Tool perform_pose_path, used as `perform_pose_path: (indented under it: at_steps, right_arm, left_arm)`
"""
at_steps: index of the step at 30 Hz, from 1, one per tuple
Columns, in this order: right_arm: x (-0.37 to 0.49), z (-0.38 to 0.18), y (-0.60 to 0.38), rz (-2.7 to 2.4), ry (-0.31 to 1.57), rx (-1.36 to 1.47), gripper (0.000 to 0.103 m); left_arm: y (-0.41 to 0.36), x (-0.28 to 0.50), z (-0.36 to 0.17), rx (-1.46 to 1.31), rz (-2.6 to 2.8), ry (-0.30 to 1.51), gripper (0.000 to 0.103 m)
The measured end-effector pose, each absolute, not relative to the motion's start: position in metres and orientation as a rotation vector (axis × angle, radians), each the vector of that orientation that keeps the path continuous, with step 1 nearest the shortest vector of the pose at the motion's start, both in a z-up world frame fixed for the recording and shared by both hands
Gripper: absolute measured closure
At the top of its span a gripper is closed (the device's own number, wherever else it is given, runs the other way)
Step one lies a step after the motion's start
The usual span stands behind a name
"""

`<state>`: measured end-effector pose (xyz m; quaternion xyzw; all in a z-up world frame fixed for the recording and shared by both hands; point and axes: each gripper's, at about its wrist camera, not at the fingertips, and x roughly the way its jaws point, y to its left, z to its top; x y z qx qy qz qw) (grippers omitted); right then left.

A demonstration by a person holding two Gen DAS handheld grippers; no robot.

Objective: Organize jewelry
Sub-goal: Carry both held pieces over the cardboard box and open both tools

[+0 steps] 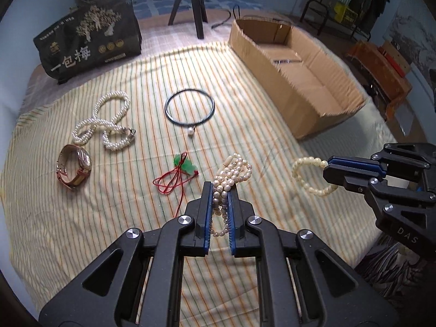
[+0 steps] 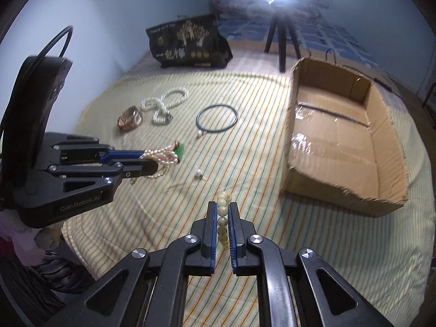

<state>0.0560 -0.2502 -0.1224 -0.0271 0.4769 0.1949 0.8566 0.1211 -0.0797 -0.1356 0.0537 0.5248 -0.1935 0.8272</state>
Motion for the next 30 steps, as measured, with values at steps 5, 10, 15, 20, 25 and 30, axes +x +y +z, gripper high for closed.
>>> perform_pose_path:
  at_steps: [5,10,15,20,25,30]
  right_arm:
    - [0.05,-0.106,-0.263,0.395,0.951,-0.033,0.098]
    - [0.048,-0.088,-0.279,0.366,0.905,-0.004,0.098]
    - [0.052,-0.072,-0.298,0.323,0.863,0.028,0.098]
    - [0.06,-0.059,-0.319,0.273,0.832,0.05,0.098]
    - [0.074,-0.051,-0.34,0.219,0.813,0.057,0.098]
    - [0.092,-0.048,-0.355,0.184,0.808,0.068,0.098]
  left_arm:
    - [-0.082,0.128,-0.117,0.058,-0.405,1.068,0.095]
    - [-0.084,0.127,-0.098,0.003,-0.414,1.027,0.095]
    - [-0.089,0.13,-0.085,-0.034,-0.427,0.999,0.095]
    - [-0.098,0.133,-0.079,-0.045,-0.436,0.984,0.095]
    - [-0.11,0.139,-0.075,-0.05,-0.444,0.969,0.095]
    - [-0.127,0.147,-0.072,-0.052,-0.456,0.956,0.095]
